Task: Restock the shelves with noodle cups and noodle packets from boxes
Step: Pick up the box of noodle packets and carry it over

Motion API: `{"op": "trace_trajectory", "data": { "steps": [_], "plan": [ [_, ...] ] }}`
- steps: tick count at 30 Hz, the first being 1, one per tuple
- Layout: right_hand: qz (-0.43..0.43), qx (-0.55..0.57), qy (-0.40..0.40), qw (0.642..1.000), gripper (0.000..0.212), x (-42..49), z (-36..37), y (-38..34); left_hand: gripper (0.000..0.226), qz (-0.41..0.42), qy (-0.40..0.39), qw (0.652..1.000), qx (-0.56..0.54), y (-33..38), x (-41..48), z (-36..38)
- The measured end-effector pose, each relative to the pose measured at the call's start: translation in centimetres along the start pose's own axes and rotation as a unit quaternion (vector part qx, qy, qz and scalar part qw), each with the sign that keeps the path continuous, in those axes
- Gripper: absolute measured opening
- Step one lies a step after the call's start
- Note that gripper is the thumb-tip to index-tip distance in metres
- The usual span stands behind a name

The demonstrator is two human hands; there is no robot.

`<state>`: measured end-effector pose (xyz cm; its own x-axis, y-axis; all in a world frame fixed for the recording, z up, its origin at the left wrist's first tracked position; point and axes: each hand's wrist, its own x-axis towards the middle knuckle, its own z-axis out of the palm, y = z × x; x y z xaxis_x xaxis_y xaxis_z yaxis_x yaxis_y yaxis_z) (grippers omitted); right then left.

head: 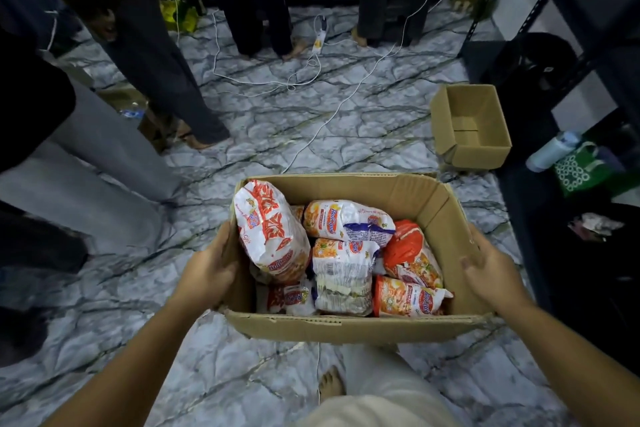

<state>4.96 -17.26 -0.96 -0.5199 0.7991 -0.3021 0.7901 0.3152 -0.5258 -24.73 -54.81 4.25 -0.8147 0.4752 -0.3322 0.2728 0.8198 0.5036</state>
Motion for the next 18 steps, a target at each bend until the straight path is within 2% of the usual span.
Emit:
{"op": "trace_trajectory", "data": {
  "steps": [9, 12, 16, 18],
  "plan": [
    [-0.002, 0.034, -0.034, 0.999, 0.072, 11.4, -1.8, -4.0, 0.092, 0.002, -0.013, 1.000, 0.009, 4.4, 11.0, -2.0],
    [-0.002, 0.042, -0.030, 0.999, 0.072, 15.3, -2.8, -5.0, 0.088, -0.003, -0.002, 0.999, 0.031, 6.7, 14.3, -2.5],
    [0.008, 0.036, -0.020, 0.999, 0.070, 19.1, -3.7, -6.1, 0.075, 0.025, 0.020, 0.999, 0.027, 9.8, 18.4, -3.5],
    [0.014, 0.048, -0.012, 0.999, 0.071, 20.7, -3.9, -6.6, 0.076, 0.046, 0.015, 0.998, 0.025, 11.1, 20.7, -4.1]
  ]
}}
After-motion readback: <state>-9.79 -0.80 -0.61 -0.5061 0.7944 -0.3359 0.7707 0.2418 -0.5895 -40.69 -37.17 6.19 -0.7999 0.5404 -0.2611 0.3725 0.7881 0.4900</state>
